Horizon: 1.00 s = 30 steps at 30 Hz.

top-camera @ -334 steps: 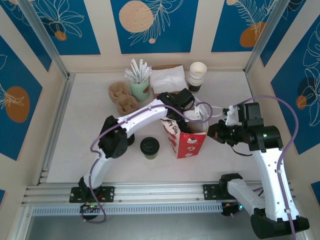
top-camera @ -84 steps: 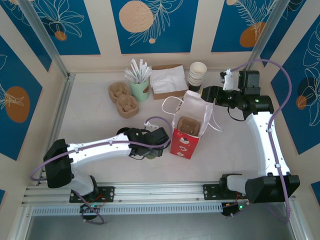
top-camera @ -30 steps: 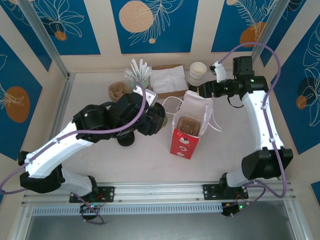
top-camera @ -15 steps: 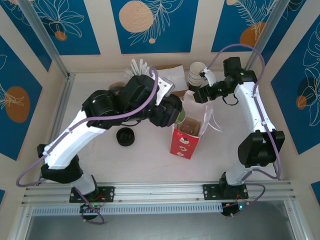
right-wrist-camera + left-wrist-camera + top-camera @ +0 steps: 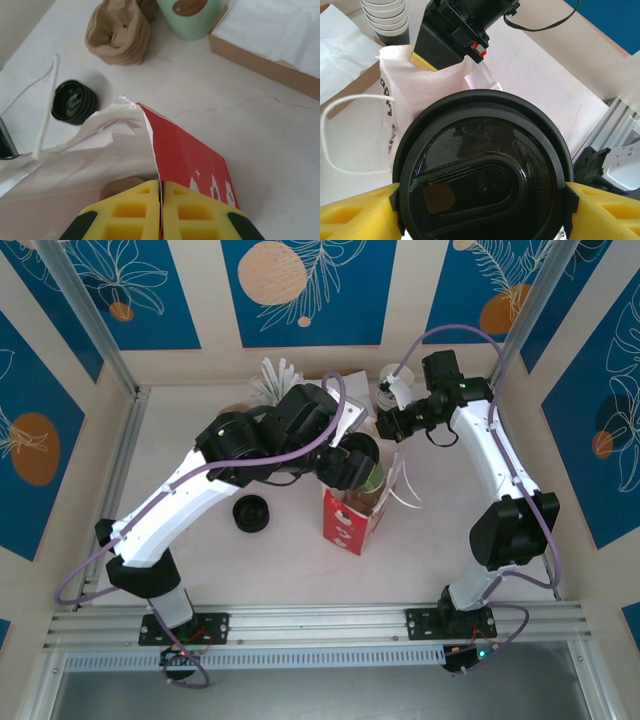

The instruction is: Pack the takeout coffee

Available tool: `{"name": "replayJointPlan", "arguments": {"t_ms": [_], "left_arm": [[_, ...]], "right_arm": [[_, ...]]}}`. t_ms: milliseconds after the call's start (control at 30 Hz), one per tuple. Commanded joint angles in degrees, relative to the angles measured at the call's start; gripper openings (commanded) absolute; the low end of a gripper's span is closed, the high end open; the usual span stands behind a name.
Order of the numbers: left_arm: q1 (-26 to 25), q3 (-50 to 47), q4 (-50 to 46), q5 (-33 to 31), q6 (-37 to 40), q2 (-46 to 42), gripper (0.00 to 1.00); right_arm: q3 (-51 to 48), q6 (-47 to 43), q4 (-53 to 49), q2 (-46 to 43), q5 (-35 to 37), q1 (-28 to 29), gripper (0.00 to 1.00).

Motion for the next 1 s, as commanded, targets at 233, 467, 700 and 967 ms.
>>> {"name": "replayJointPlan", "arguments": {"t_ms": [233, 467, 700, 967], "left_arm": [[3.4, -2.2, 2.7, -0.3, 1.3, 1.3, 0.77], [4.9, -5.5, 3.8, -0.3, 1.9, 1.3, 0.76], [5.0, -12.6, 8.3, -1.2, 1.9, 0.1, 0.76], [4.9, -21.6, 14.5, -3.1, 1.6, -1.7, 0.76]], "right_arm": [[1.6, 6.5, 1.8, -1.7, -2.0, 2.8, 0.11], [2.8, 5.4, 0.4, 0.0, -4.8, 3.4, 0.13], [2.8, 5.7, 0.5, 0.4, -6.6, 4.0, 0.13], [2.7, 6.0, 0.6, 0.6, -6.9, 6.1, 0.13]]}}
